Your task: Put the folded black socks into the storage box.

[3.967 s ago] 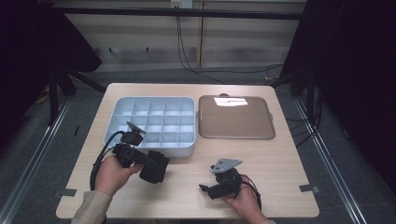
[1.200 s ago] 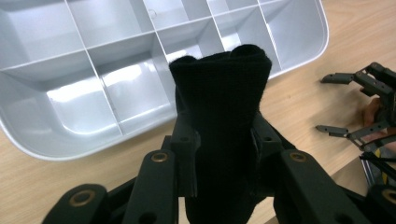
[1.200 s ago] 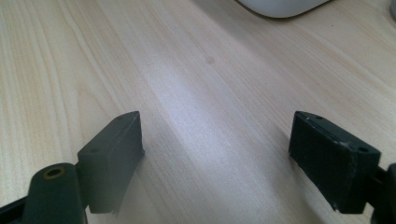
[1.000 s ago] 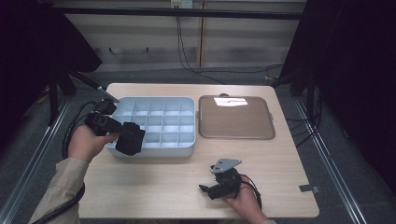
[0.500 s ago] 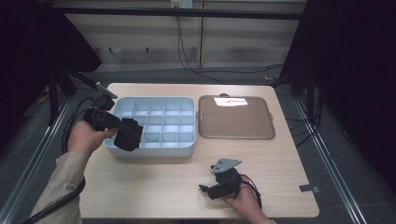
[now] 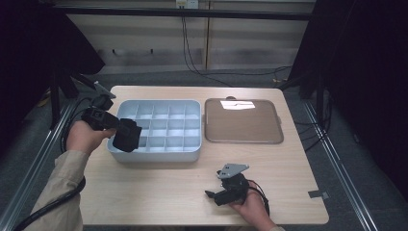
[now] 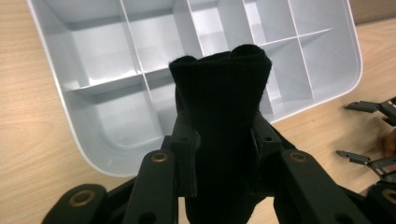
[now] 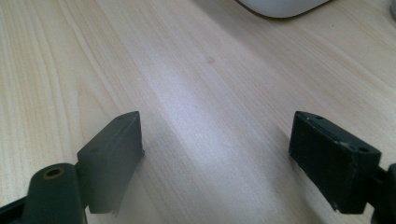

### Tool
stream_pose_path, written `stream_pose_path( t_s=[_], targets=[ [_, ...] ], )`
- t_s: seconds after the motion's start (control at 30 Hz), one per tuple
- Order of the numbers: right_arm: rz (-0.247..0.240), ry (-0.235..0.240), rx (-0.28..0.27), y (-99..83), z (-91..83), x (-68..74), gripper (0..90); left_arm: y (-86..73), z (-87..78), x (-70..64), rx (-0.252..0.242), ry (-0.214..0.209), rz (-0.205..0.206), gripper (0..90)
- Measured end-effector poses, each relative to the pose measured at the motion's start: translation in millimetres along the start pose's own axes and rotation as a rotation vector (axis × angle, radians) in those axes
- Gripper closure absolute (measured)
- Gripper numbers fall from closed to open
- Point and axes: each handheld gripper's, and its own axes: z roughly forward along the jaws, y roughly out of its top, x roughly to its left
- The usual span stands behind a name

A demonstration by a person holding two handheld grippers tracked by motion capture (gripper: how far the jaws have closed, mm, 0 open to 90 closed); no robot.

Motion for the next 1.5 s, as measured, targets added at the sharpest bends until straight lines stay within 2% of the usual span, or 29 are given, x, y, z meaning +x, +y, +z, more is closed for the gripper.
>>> stream_pose_path(
  t_s=[0.27,0.77,0.97,1.33,1.37,1.4,1.5],
  targets=[
    [0.0,0.0,0.0,0.0,0.0,0.0,17.1,1.9,5.2,8.6,0.01,0.018,-0.02,69.2],
    [0.0,0.0,0.001,0.0,-0.1,0.0,17.1,1.6,7.5,32.5,0.01,0.02,-0.064,69.1],
    [-0.002,0.0,0.0,0.0,0.0,-0.1,17.1,1.3,14.5,40.7,0.013,0.026,-0.082,69.1],
    [0.0,0.0,0.0,0.0,0.0,0.0,17.1,2.8,22.3,49.5,0.043,0.045,-0.078,69.2],
    [0.0,-0.001,0.0,0.0,0.0,0.0,17.1,2.7,23.0,49.8,0.038,0.042,-0.089,69.2],
    [-0.001,-0.001,0.0,0.0,0.0,-0.1,17.1,3.1,23.3,50.7,0.046,0.056,-0.08,69.2],
    [-0.001,0.0,0.0,0.0,0.0,-0.1,17.1,3.0,24.8,51.9,0.045,0.059,-0.078,69.2]
  ],
)
